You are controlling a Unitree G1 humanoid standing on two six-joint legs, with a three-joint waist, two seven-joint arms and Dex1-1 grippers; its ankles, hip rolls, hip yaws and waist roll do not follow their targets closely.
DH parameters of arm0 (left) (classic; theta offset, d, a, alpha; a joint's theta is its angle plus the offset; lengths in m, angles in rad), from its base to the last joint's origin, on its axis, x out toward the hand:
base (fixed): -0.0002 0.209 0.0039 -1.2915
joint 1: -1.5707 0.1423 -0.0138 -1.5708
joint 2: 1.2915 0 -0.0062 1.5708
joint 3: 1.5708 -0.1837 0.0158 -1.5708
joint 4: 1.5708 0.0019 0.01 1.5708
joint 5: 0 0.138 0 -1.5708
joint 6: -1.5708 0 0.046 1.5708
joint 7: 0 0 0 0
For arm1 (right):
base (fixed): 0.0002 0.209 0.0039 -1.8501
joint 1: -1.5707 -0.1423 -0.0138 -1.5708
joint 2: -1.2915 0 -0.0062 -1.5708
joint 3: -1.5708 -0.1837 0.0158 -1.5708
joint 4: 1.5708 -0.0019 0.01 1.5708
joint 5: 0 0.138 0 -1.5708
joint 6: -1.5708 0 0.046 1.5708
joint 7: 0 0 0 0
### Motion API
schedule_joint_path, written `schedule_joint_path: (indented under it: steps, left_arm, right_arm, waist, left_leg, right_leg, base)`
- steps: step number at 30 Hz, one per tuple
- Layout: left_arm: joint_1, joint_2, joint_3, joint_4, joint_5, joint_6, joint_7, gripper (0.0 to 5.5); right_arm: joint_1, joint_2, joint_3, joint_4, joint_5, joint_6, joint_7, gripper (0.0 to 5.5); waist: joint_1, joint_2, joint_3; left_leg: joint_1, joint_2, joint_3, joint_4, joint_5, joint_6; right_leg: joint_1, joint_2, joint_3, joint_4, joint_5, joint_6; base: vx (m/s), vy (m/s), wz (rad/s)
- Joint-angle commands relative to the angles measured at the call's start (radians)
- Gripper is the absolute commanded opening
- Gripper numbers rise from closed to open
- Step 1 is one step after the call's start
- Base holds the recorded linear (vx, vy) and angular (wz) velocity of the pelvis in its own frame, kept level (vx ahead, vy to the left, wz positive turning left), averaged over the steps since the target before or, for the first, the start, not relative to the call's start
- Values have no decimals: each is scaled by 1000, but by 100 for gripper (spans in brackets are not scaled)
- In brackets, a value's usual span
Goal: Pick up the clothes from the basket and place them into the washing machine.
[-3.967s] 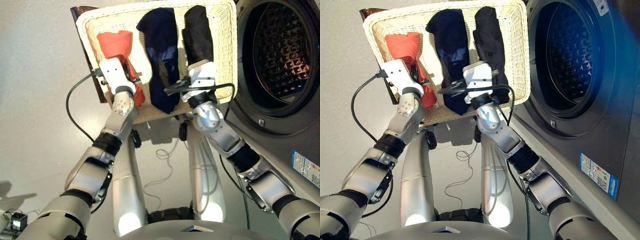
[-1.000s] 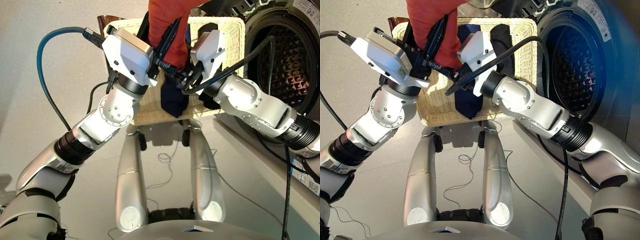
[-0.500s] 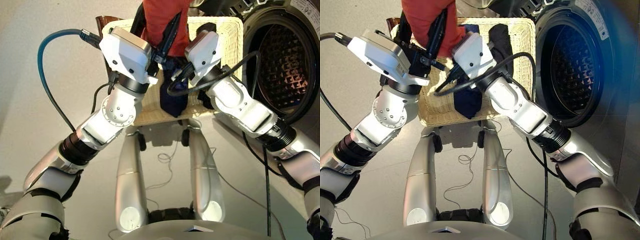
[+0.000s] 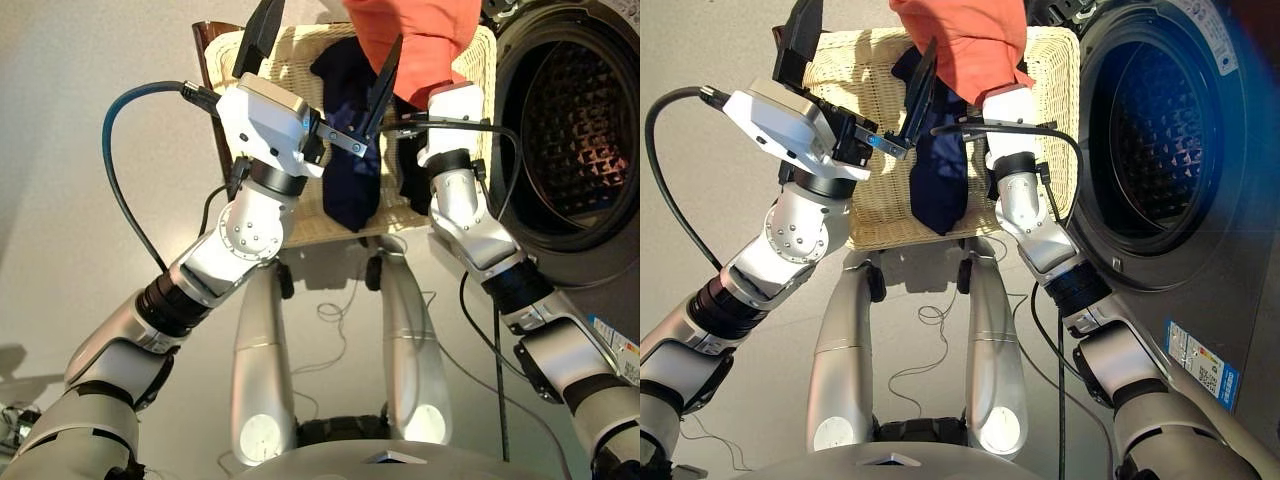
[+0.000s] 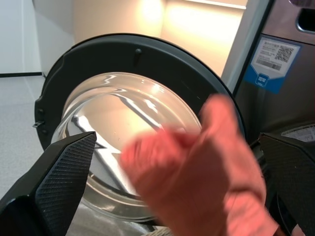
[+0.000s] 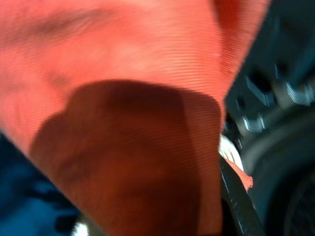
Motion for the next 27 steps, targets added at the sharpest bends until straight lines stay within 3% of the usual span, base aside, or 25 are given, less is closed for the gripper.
schedule_joint_path:
  steps: [1, 11, 17, 27]
  left_arm:
    - [-25, -49, 3, -108, 65, -83, 10, 550]
    - [-47, -88, -24, -97, 63, -96, 29, 550]
    - [-54, -102, -20, -101, 54, -99, 33, 550]
    - [-65, -77, -29, -107, 30, -104, 40, 550]
  right_arm:
    - [-36, -20, -84, -12, -53, -83, -98, 0]
    - [-66, 45, -246, 301, 194, -190, -241, 0]
    - [-108, -32, -371, 394, 335, -275, -323, 0]
    - [-111, -219, -512, 534, 496, -313, -384, 0]
  waist:
    - [-19, 91, -13]
    - [-4, 124, -13]
    - [5, 143, -13]
    - [11, 155, -13]
  left_leg:
    - [10, 22, -33, 37, -52, -55]
    - [-7, 11, -48, 44, -58, -52]
    - [-25, -3, -61, 58, -64, -52]
    - [-61, -14, -76, 97, -72, -53]
  right_leg:
    - [18, -43, 77, -39, -27, 104]
    - [7, -45, 75, -30, -35, 106]
    - [-6, -52, 73, -10, -46, 107]
    - [-37, -63, 78, 33, -57, 109]
  base:
    - [0, 0, 0]
    - [0, 0, 0]
    - [0, 0, 0]
    - [-12, 1, 141]
